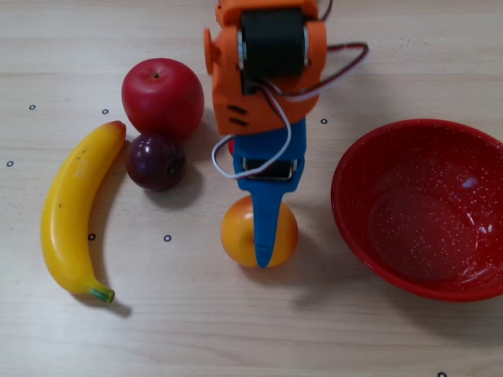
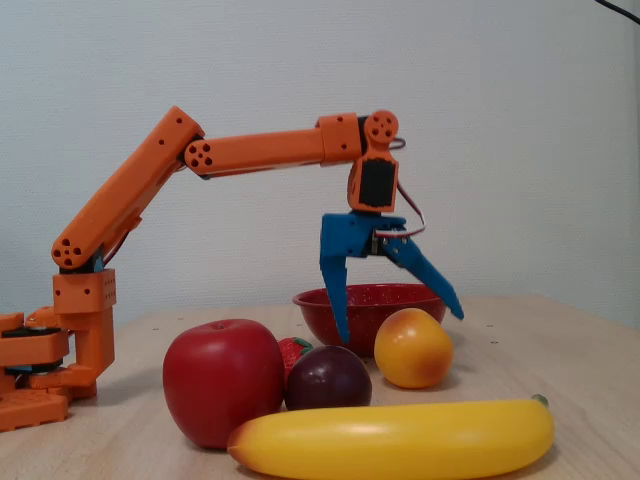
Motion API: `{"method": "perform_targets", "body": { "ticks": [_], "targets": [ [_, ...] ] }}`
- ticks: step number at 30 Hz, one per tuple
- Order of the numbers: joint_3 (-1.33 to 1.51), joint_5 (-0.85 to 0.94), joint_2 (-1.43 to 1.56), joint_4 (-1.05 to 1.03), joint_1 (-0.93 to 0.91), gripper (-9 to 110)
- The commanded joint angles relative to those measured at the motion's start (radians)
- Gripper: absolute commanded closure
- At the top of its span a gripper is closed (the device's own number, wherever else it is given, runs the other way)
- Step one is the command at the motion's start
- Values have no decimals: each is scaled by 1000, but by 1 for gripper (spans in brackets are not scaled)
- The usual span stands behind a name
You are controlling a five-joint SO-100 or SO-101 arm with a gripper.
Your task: Put the peach in the red bowl.
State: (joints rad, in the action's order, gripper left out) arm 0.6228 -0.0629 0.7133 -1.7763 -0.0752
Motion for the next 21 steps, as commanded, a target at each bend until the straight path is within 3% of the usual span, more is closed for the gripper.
{"method": "perform_targets", "body": {
  "ticks": [1,21],
  "targets": [
    [-110,-25,28,12,-17,42],
    [-302,-55,-152,72,6,42]
  ]
}}
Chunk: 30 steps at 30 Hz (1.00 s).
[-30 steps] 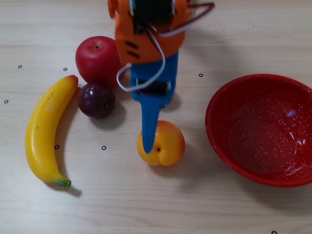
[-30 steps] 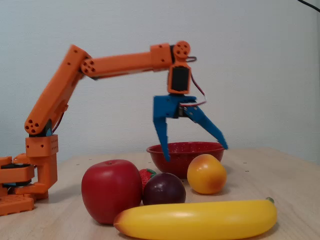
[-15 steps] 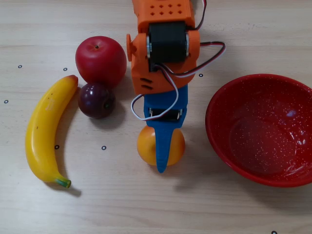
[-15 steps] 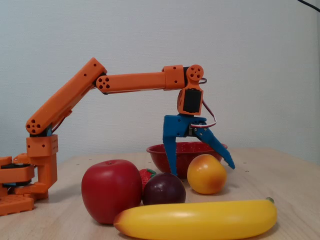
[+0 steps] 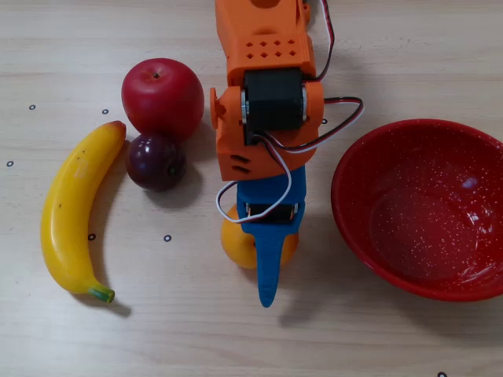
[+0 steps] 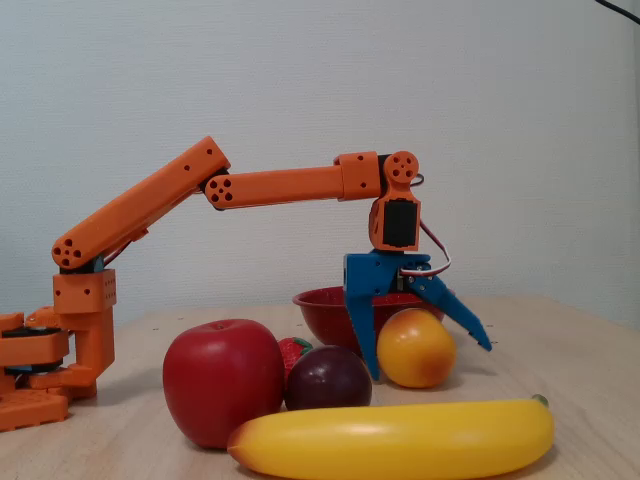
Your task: Put the peach in the red bowl.
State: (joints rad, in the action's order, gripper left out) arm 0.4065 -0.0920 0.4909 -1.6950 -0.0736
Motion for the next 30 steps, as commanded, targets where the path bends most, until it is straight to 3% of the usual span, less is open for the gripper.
{"method": "perform_targets", "body": {
  "ticks": [1,30],
  "targets": [
    [-86,-28,67,-6,5,42],
    [-83,29,49,40,57,42]
  ]
}}
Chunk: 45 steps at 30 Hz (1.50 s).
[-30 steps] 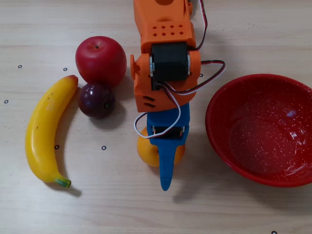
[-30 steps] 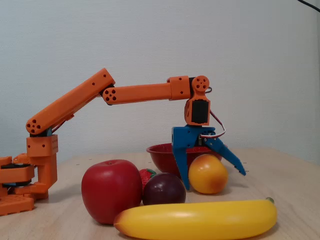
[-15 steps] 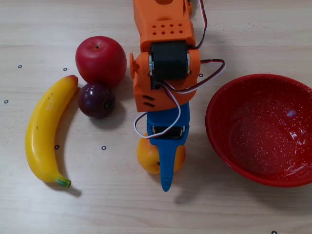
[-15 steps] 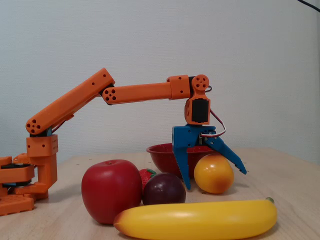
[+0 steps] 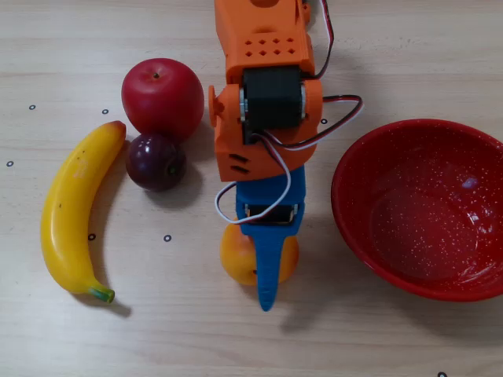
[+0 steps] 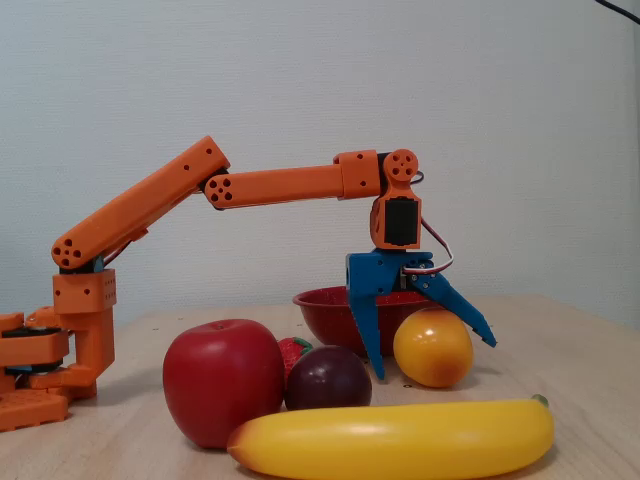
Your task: Put the peach in the red bowl.
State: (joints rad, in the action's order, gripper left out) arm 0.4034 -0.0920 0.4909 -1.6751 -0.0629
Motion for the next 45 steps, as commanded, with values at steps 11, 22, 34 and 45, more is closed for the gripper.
{"method": "perform_targets", "body": {
  "ticks": [11,22,34,45],
  "targets": [
    [-74,34,43,21,61,42],
    [-57,-8,32,37,37,42],
    [-57,-34,20,12,14,42],
    [-61,-72,9,3,6,42]
  ]
}}
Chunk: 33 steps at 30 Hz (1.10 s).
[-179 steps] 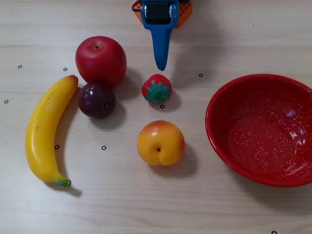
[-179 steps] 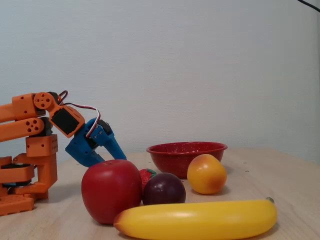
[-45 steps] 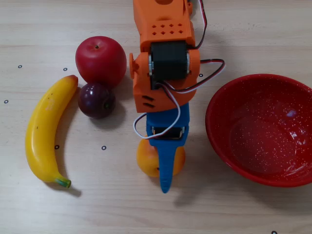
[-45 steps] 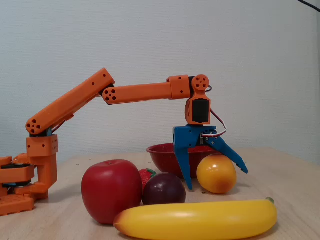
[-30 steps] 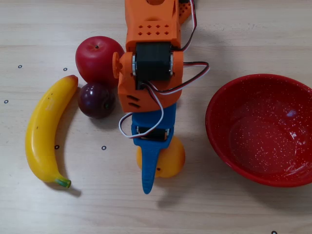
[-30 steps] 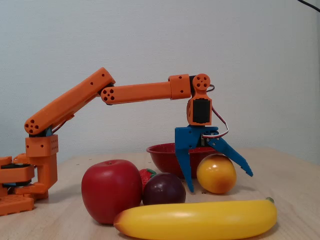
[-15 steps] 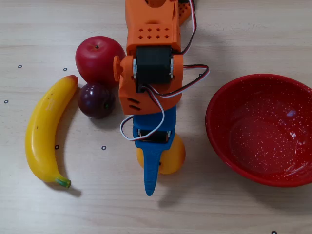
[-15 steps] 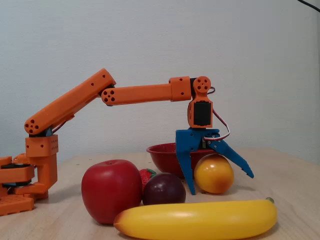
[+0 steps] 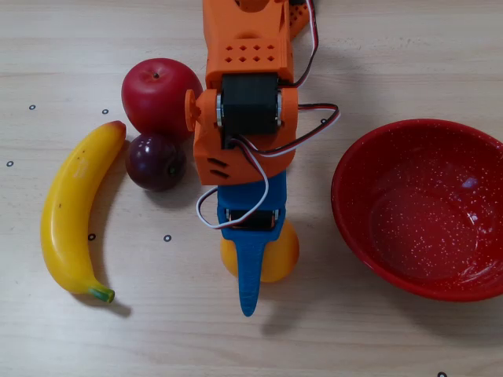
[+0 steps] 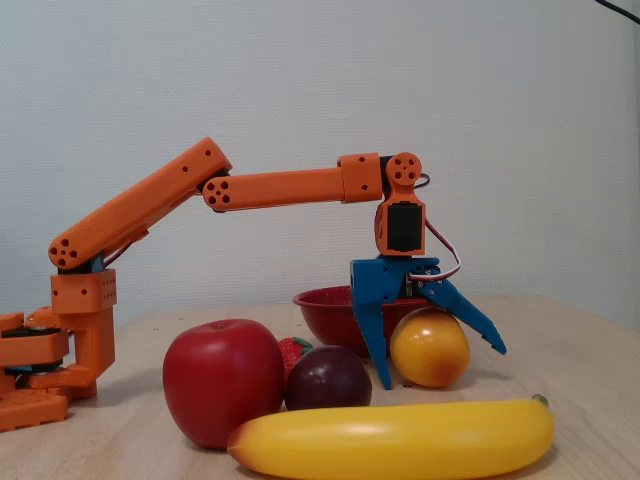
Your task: Put the peach in the red bowl.
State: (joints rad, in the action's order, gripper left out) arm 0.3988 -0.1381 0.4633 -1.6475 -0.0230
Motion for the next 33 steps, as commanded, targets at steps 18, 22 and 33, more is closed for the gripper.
{"method": "perform_targets", "body": {
  "ticks": [18,22,33],
  "targets": [
    [-58,-63,26,-46,-41,53],
    [-58,-63,26,-49,-41,55],
    [-67,-89,28,-60,-35,81]
  ]
}}
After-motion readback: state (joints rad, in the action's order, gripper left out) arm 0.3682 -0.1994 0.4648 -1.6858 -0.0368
